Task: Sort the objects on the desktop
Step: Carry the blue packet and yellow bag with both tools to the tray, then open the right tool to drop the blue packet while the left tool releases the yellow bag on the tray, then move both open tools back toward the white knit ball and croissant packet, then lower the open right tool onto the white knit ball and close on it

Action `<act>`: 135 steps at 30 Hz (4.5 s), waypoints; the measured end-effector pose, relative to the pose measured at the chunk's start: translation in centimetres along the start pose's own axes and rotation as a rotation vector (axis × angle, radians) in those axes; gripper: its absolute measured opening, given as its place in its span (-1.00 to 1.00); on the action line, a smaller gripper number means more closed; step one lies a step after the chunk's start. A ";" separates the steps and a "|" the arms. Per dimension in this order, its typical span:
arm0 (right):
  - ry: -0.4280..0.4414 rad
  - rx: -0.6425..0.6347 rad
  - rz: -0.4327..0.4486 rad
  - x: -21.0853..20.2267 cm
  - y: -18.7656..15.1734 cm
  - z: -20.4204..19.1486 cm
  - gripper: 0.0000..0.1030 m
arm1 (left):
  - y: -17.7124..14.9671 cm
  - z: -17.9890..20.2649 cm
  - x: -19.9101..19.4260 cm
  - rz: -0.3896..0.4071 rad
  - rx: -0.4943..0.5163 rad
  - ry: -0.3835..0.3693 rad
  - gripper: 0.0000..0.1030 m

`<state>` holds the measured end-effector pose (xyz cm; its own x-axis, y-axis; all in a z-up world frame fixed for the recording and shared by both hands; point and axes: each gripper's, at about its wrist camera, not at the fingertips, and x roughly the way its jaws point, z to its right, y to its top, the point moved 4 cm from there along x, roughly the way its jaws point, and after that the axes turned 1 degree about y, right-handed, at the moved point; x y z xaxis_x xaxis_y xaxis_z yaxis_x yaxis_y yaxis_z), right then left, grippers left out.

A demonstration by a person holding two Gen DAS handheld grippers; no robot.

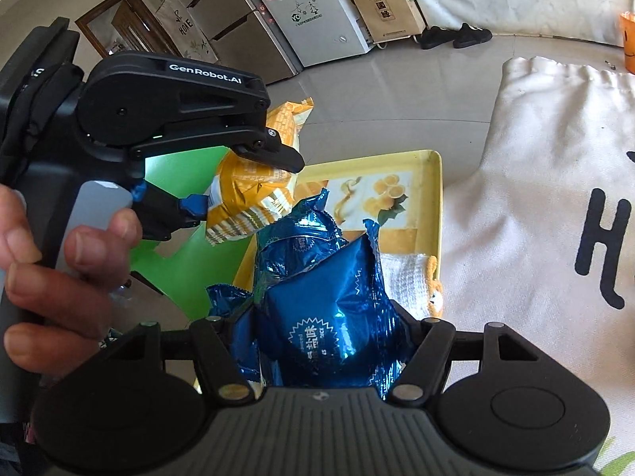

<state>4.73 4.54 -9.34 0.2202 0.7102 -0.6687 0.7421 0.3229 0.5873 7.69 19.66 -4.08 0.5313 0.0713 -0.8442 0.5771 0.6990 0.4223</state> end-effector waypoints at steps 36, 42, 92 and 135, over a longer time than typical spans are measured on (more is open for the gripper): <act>0.041 -0.037 -0.010 -0.5 -1.1 0.2 0.57 | 1.8 2.6 2.2 0.053 0.012 -0.076 0.12; 0.003 -0.024 -0.031 -2.7 -1.5 1.8 0.58 | 1.1 3.9 4.1 0.045 0.055 -0.017 0.22; -0.674 0.545 0.021 -15.4 -0.5 29.2 0.58 | -16.4 16.0 4.9 -0.276 0.452 -0.118 0.99; -0.519 0.504 0.020 -12.3 0.3 28.0 0.58 | -20.0 15.7 7.0 -0.407 0.443 -0.065 0.99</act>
<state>19.94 -21.62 -13.67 0.4159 0.2843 -0.8638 0.9091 -0.1033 0.4036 9.60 -5.04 -13.22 0.2421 -0.1927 -0.9509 0.9380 0.2970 0.1787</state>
